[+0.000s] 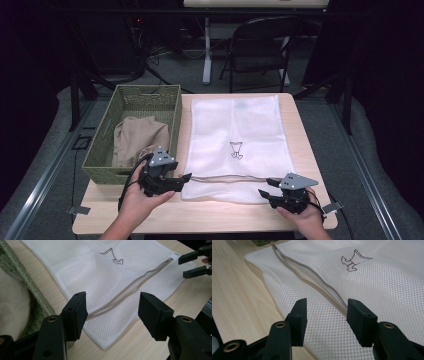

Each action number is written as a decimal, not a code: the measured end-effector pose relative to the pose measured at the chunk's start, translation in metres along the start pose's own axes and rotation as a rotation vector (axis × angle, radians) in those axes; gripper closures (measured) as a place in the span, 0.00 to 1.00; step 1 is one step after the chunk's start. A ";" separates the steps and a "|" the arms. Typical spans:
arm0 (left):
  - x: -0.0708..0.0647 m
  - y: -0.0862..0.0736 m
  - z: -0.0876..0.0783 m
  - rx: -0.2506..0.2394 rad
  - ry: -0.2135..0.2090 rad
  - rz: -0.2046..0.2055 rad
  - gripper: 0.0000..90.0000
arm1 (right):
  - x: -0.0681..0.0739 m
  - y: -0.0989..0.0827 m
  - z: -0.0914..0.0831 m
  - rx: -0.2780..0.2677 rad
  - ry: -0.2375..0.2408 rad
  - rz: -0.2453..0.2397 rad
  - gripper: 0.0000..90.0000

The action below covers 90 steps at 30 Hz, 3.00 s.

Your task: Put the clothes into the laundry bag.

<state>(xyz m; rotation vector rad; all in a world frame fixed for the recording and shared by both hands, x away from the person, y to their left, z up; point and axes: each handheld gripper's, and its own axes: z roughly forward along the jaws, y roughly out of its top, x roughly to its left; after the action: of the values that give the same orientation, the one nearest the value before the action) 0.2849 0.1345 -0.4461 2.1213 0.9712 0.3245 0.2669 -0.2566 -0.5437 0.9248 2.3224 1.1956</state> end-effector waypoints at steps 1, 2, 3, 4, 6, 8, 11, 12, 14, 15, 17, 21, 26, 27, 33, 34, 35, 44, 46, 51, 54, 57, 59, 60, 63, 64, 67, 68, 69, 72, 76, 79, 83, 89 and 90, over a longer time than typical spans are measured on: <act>0.001 0.002 -0.001 0.006 -0.001 -0.008 0.44 | 0.000 0.000 0.000 0.000 0.000 0.000 0.56; 0.002 0.005 -0.002 0.010 -0.003 -0.017 0.44 | 0.000 0.000 0.000 -0.004 -0.001 0.003 0.56; 0.003 0.006 -0.002 0.011 -0.006 -0.020 0.44 | 0.000 0.000 0.000 0.000 0.000 0.000 0.56; 0.004 0.009 -0.004 0.010 -0.007 -0.022 0.44 | 0.000 0.000 0.000 0.000 0.000 0.000 0.56; 0.006 0.014 -0.005 0.014 0.005 -0.029 0.44 | 0.000 0.000 0.000 -0.001 0.002 0.003 0.56; 0.008 0.019 -0.007 0.024 0.020 -0.027 0.44 | -0.001 0.000 -0.001 -0.004 -0.001 0.007 0.56; 0.011 0.025 -0.009 0.026 0.031 -0.031 0.44 | -0.001 -0.001 -0.001 -0.003 -0.005 0.008 0.56; 0.013 0.027 -0.010 0.029 0.035 -0.030 0.44 | -0.001 -0.001 -0.001 -0.003 -0.005 0.008 0.56; 0.015 0.031 -0.012 0.029 0.045 -0.032 0.44 | -0.001 -0.001 -0.001 -0.003 -0.005 0.007 0.56; 0.017 0.033 -0.012 0.031 0.050 -0.030 0.44 | -0.001 -0.001 -0.001 -0.004 -0.006 0.007 0.56; 0.021 0.035 -0.012 0.030 0.063 -0.037 0.44 | -0.001 -0.001 -0.001 -0.003 -0.006 0.007 0.56; 0.031 0.040 -0.012 0.051 0.081 -0.054 0.44 | -0.001 -0.001 -0.001 -0.002 -0.005 0.010 0.56; 0.045 0.047 -0.011 0.072 0.090 -0.099 0.44 | -0.002 -0.001 -0.001 -0.002 -0.006 0.011 0.56; 0.047 0.049 -0.011 0.075 0.098 -0.099 0.44 | -0.002 -0.001 -0.001 0.000 -0.006 0.012 0.56; 0.067 0.059 -0.014 0.088 0.136 -0.136 0.42 | -0.003 -0.002 -0.001 -0.002 -0.007 0.012 0.55; 0.070 0.060 -0.013 0.093 0.145 -0.141 0.42 | -0.003 -0.002 -0.001 0.000 -0.007 0.012 0.55; 0.073 0.061 -0.013 0.099 0.150 -0.148 0.42 | -0.003 -0.002 -0.001 0.001 -0.010 0.011 0.55; 0.115 0.058 -0.011 0.101 0.191 -0.275 0.43 | -0.004 -0.002 -0.002 -0.005 -0.015 0.017 0.53; 0.119 0.058 -0.011 0.100 0.200 -0.295 0.44 | -0.004 -0.002 -0.001 -0.008 -0.018 0.012 0.53; 0.138 0.055 -0.009 0.120 0.208 -0.330 0.44 | -0.001 -0.001 -0.001 -0.030 -0.006 -0.013 0.53; 0.148 0.053 -0.010 0.119 0.221 -0.362 0.44 | 0.000 0.000 -0.001 -0.046 -0.006 -0.031 0.53; 0.154 0.051 -0.010 0.124 0.249 -0.356 0.42 | 0.000 0.000 -0.001 -0.045 -0.008 -0.035 0.53; 0.157 0.051 -0.011 0.130 0.256 -0.363 0.42 | -0.001 0.000 -0.001 -0.043 -0.007 -0.031 0.53; 0.158 0.050 -0.011 0.133 0.259 -0.370 0.42 | -0.001 0.000 -0.001 -0.044 -0.009 -0.028 0.53; 0.162 0.050 -0.011 0.158 0.272 -0.400 0.39 | -0.002 -0.001 -0.001 -0.036 -0.024 -0.021 0.54; 0.164 0.050 -0.010 0.162 0.273 -0.395 0.38 | -0.003 -0.001 -0.001 -0.027 -0.025 -0.009 0.53; 0.167 0.051 -0.008 0.170 0.267 -0.407 0.36 | -0.004 -0.002 -0.001 -0.024 -0.029 -0.002 0.53; 0.168 0.051 -0.007 0.170 0.264 -0.410 0.34 | -0.004 -0.002 -0.001 -0.023 -0.039 0.001 0.52; 0.169 0.051 -0.007 0.166 0.262 -0.410 0.32 | -0.004 -0.002 -0.001 -0.021 -0.042 0.002 0.51; 0.171 0.053 -0.004 0.166 0.260 -0.407 0.30 | -0.004 -0.003 0.000 -0.010 -0.056 -0.008 0.47; 0.172 0.055 0.001 0.169 0.264 -0.402 0.29 | -0.004 -0.003 0.000 -0.011 -0.072 -0.024 0.44; 0.174 0.059 0.006 0.177 0.267 -0.403 0.29 | -0.004 -0.002 0.000 -0.009 -0.080 -0.028 0.41; 0.176 0.061 0.012 0.181 0.278 -0.406 0.29 | -0.003 -0.002 0.000 -0.013 -0.081 -0.025 0.37; 0.184 0.059 0.025 0.223 0.266 -0.420 0.36 | -0.004 -0.003 -0.001 -0.017 -0.087 -0.019 0.35; 0.185 0.059 0.027 0.229 0.272 -0.415 0.36 | -0.005 -0.003 -0.001 -0.014 -0.087 -0.016 0.35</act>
<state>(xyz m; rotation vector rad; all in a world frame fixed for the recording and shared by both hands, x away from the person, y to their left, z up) 0.4549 0.2305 -0.4357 2.0399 1.6424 0.3069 0.2685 -0.2617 -0.5454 0.9330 2.2466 1.1408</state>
